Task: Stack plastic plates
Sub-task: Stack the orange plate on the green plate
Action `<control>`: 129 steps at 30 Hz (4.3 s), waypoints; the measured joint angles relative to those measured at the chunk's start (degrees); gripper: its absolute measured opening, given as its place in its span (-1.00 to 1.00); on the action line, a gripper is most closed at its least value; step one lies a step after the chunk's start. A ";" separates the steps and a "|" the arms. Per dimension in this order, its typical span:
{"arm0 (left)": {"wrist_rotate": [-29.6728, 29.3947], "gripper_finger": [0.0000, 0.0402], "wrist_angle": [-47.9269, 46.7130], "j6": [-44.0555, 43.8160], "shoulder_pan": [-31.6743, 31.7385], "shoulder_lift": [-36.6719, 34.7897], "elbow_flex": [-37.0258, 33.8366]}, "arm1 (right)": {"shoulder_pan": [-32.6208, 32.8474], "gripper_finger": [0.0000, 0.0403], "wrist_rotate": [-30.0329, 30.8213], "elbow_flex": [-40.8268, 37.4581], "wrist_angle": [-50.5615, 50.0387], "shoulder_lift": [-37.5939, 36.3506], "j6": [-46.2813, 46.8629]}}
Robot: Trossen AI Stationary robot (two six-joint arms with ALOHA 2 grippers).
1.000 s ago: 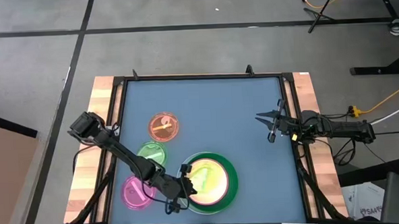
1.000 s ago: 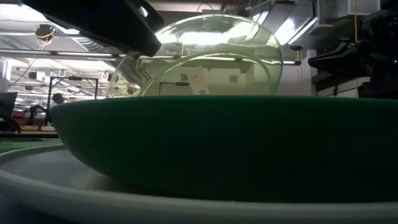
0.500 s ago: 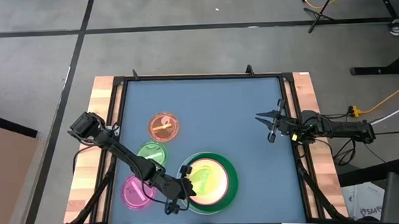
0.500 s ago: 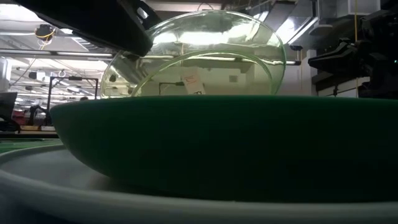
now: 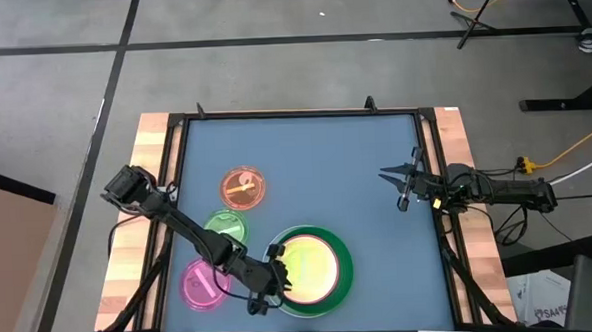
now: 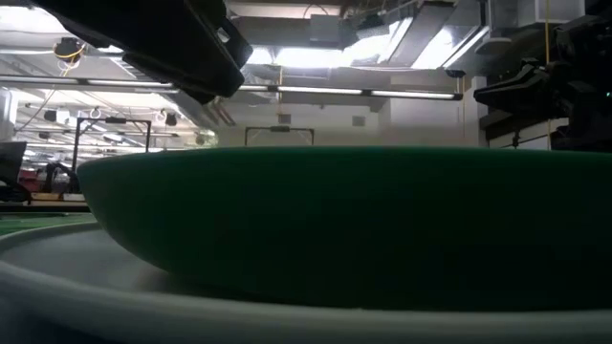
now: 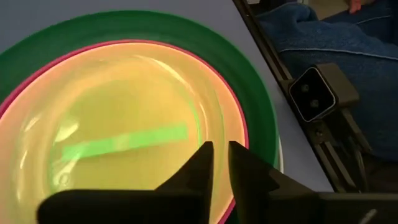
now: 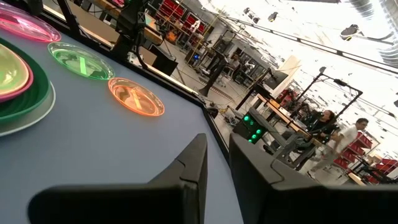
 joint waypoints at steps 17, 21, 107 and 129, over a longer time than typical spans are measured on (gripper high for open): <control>-2.14 -0.58 0.00 0.37 0.15 0.00 -0.02 | 0.01 -0.69 -0.01 0.00 0.01 0.00 -0.01; -2.50 -0.58 0.00 0.50 0.15 0.00 -0.04 | 0.01 -0.69 0.00 0.00 0.01 0.00 -0.01; -8.99 -0.58 -25.22 -13.40 23.79 -23.61 -25.77 | 0.00 -0.69 -0.01 0.00 0.00 -0.02 0.00; -8.85 -0.58 -25.24 -13.34 23.71 -23.61 -25.77 | 0.01 -0.69 0.00 0.00 0.00 -0.02 -0.01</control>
